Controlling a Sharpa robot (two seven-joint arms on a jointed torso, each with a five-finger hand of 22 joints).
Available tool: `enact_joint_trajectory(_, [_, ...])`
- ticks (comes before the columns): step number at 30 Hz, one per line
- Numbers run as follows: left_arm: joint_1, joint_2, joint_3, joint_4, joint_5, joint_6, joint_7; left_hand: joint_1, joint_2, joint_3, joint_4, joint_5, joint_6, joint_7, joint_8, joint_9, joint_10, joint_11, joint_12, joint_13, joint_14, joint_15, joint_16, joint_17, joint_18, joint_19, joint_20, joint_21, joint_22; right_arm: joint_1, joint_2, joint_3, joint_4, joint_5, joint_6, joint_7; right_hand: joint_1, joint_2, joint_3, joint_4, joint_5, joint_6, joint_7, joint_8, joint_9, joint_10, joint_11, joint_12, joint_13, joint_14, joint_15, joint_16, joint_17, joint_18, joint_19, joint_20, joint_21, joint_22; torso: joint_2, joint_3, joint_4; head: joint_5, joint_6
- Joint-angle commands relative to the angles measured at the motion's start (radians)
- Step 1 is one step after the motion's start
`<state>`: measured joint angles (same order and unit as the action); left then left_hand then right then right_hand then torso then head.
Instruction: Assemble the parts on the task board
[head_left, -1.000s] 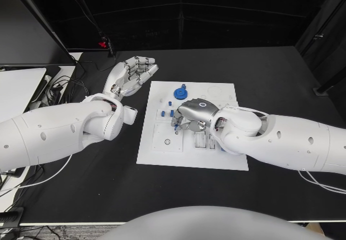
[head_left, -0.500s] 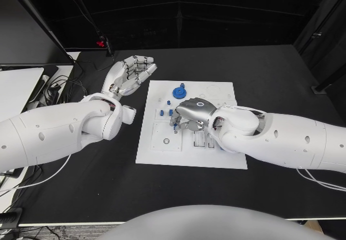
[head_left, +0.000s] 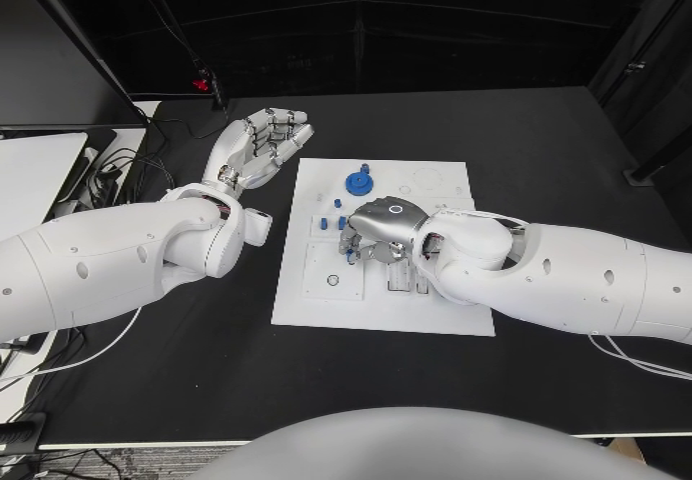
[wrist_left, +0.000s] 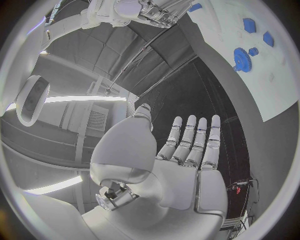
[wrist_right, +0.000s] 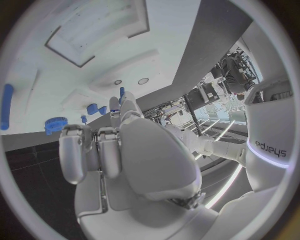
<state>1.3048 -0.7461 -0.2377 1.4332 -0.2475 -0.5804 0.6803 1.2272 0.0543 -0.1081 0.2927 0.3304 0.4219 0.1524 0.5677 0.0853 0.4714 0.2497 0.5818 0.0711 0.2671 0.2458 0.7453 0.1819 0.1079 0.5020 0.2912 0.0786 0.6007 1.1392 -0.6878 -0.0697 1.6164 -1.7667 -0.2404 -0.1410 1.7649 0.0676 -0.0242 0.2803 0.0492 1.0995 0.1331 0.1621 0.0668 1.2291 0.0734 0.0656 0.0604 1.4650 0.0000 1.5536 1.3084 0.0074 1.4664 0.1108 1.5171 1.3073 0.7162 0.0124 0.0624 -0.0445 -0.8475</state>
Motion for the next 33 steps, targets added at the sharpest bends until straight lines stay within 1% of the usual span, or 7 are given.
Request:
enact_joint_trajectory(1, [0.001,-0.001,0.001,0.002,0.001,0.005,0.101,0.0,0.009,-0.005,-0.001,0.003,-0.008,0.136,0.003,-0.001,-0.006,0.0,0.006,-0.001,-0.002,-0.001,0.004,-0.001,-0.003,0.008,-0.002,0.003,-0.001,0.0,0.002,0.0,0.0,-0.015,0.027,-0.02,0.006,-0.003,0.008,0.0,0.003,0.0,0.007,-0.005,0.001,-0.002,0.005,-0.006,-0.001,0.095,0.006,-0.004,0.213,0.01,0.066,0.002,-0.003,0.233,0.0,-0.0002,-0.0005,-0.001,-0.001])
enact_joint_trajectory(11, [0.001,-0.001,0.001,0.001,0.001,0.005,0.101,0.0,0.009,-0.005,-0.001,0.003,-0.008,0.136,0.003,-0.001,-0.006,0.0,0.006,-0.001,-0.002,-0.001,0.004,-0.001,-0.003,0.008,-0.002,0.003,-0.001,-0.002,0.005,0.0,-0.003,-0.038,0.043,-0.033,0.007,-0.004,0.014,-0.002,0.003,-0.002,0.008,-0.009,0.001,-0.007,0.007,-0.006,-0.001,0.095,0.007,-0.003,0.215,0.01,0.065,0.003,-0.006,0.232,-0.001,-0.0003,-0.0004,-0.004,-0.006])
enact_joint_trajectory(14, [0.001,0.0,0.001,0.001,0.001,0.005,0.099,0.001,0.01,-0.006,-0.001,0.005,-0.009,0.136,0.004,-0.001,-0.006,0.0,0.007,-0.001,-0.002,-0.001,0.005,-0.002,-0.003,0.008,-0.002,0.003,-0.002,-0.002,0.009,0.0,-0.004,-0.04,0.045,-0.034,0.007,-0.005,0.014,-0.002,0.003,-0.002,0.008,-0.009,0.001,-0.007,0.007,-0.006,-0.001,0.096,0.007,-0.003,0.216,0.01,0.065,0.003,-0.006,0.232,0.0,0.0,0.0001,-0.008,-0.009])
enact_joint_trajectory(18, [0.001,-0.001,0.001,0.002,0.001,0.006,0.098,0.001,0.01,-0.006,-0.001,0.005,-0.009,0.136,0.004,-0.001,-0.006,0.0,0.007,-0.001,-0.002,-0.001,0.005,-0.002,-0.003,0.008,-0.002,0.003,-0.002,-0.002,0.015,0.0,-0.006,-0.048,0.046,-0.036,0.007,-0.005,0.015,-0.002,0.003,-0.002,0.009,-0.01,0.001,-0.009,0.008,-0.006,-0.001,0.096,0.008,-0.003,0.216,0.011,0.064,0.004,-0.006,0.231,0.0,0.0005,-0.0004,-0.004,-0.01])
enact_joint_trajectory(22, [0.001,-0.001,0.001,0.002,0.001,0.005,0.098,0.001,0.01,-0.006,-0.001,0.005,-0.009,0.136,0.004,-0.001,-0.006,0.0,0.007,-0.001,-0.002,-0.001,0.005,-0.002,-0.003,0.008,-0.002,0.003,-0.002,-0.003,0.015,0.0,-0.006,-0.055,0.046,-0.038,0.007,-0.005,0.016,-0.002,0.003,-0.003,0.009,-0.01,0.001,-0.009,0.008,-0.006,-0.001,0.096,0.008,-0.003,0.216,0.011,0.064,0.004,-0.007,0.231,0.0,0.0,0.0009,-0.006,-0.009])
enact_joint_trajectory(25, [0.001,-0.003,0.001,0.003,0.001,0.004,0.098,0.001,0.01,-0.006,-0.001,0.005,-0.009,0.136,0.004,-0.001,-0.006,0.0,0.007,-0.001,-0.002,-0.001,0.005,-0.002,-0.003,0.008,-0.002,0.003,-0.002,-0.003,0.013,0.0,-0.006,-0.059,0.049,-0.039,0.006,-0.006,0.017,-0.001,0.003,-0.003,0.009,-0.011,0.001,-0.01,0.008,-0.006,-0.001,0.095,0.008,-0.003,0.215,0.011,0.064,0.004,-0.007,0.231,0.0,-0.0007,-0.0006,-0.004,-0.012])
enact_joint_trajectory(33, [0.001,-0.002,0.001,0.002,0.001,0.005,0.098,0.001,0.01,-0.006,-0.001,0.005,-0.009,0.136,0.004,-0.001,-0.006,0.0,0.007,-0.001,-0.002,-0.001,0.005,-0.002,-0.003,0.008,-0.002,0.003,-0.002,-0.004,0.014,-0.001,-0.003,-0.061,0.06,-0.041,0.004,-0.008,0.018,-0.001,0.003,-0.004,0.01,-0.013,0.001,-0.012,0.009,-0.006,-0.001,0.095,0.009,-0.003,0.215,0.011,0.063,0.005,-0.008,0.231,0.0,-0.0001,0.0002,-0.005,-0.014])
